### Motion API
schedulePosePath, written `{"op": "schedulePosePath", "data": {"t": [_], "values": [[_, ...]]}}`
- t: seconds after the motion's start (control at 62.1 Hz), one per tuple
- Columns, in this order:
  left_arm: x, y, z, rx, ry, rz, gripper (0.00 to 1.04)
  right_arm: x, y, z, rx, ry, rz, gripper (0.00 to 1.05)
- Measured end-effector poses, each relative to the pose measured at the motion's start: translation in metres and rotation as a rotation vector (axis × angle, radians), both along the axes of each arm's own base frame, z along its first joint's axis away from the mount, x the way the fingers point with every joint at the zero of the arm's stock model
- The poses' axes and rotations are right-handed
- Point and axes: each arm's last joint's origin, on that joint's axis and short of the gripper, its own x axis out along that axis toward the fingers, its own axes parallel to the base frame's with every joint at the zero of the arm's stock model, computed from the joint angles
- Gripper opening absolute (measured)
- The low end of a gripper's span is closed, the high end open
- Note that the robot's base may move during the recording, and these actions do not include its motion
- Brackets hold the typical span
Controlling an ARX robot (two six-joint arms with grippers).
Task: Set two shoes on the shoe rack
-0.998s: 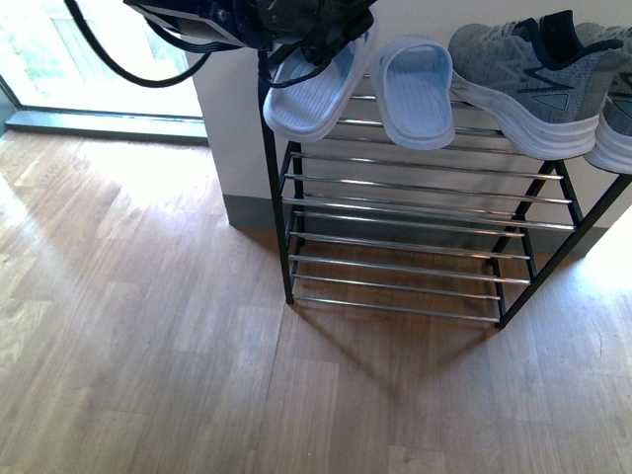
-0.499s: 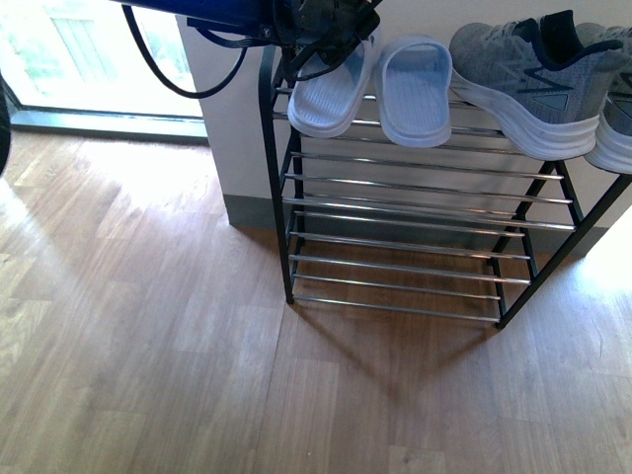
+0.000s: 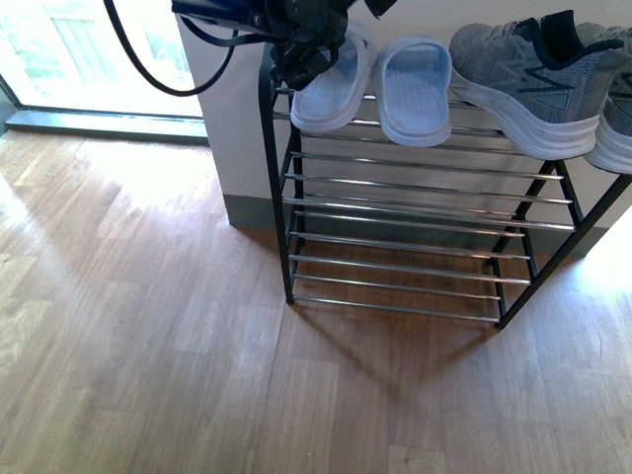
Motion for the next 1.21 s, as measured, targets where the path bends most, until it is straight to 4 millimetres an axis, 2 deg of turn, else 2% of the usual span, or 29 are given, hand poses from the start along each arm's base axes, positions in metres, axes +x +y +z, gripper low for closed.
{"op": "schedulePosePath", "data": {"t": [0.048, 0.145, 0.306, 0.37, 0.467, 0.676, 0.805, 0.933, 1.014, 1.126, 1.207], "values": [[-0.005, 0.0, 0.009, 0.039, -0.016, 0.009, 0.97, 0.0, 0.0, 0.0, 0.0, 0.0, 0.0, 0.96], [-0.017, 0.0, 0.031, 0.082, -0.083, 0.018, 0.95, 0.0, 0.0, 0.0, 0.0, 0.0, 0.0, 0.96], [-0.051, 0.008, 0.07, 0.182, -0.153, 0.055, 0.95, 0.0, 0.0, 0.0, 0.0, 0.0, 0.0, 0.96], [-0.073, 0.02, 0.084, 0.249, -0.192, 0.095, 0.95, 0.0, 0.0, 0.0, 0.0, 0.0, 0.0, 0.96], [-0.097, 0.037, 0.095, 0.323, -0.228, 0.145, 0.95, 0.0, 0.0, 0.0, 0.0, 0.0, 0.0, 0.96], [-0.171, 0.091, 0.121, 0.509, -0.322, 0.259, 0.95, 0.0, 0.0, 0.0, 0.0, 0.0, 0.0, 0.96], [-0.214, 0.117, 0.122, 0.601, -0.318, 0.313, 0.95, 0.0, 0.0, 0.0, 0.0, 0.0, 0.0, 0.96], [-0.26, 0.14, 0.108, 0.683, -0.269, 0.378, 0.95, 0.0, 0.0, 0.0, 0.0, 0.0, 0.0, 0.96], [-0.281, 0.154, 0.103, 0.715, -0.234, 0.439, 0.95, 0.0, 0.0, 0.0, 0.0, 0.0, 0.0, 0.96], [-0.29, 0.162, 0.102, 0.722, -0.232, 0.462, 0.95, 0.0, 0.0, 0.0, 0.0, 0.0, 0.0, 0.96], [-0.296, 0.17, 0.097, 0.675, -0.4, 0.317, 0.82, 0.0, 0.0, 0.0, 0.0, 0.0, 0.001, 0.96]]}}
